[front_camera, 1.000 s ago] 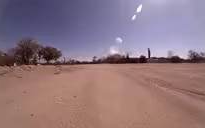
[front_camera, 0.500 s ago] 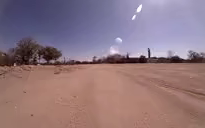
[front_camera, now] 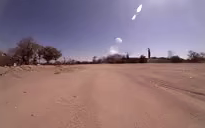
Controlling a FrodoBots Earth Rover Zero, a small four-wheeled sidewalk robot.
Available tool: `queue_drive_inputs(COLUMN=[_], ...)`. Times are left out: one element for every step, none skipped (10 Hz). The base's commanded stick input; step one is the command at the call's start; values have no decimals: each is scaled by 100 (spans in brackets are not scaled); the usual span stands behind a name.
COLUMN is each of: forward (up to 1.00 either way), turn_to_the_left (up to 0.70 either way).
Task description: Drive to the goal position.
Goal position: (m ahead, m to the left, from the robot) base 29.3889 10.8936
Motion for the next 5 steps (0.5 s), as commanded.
queue_drive_inputs(forward=[100,100,100,100,100], turn_to_the_left=[0,0,0,0,0])
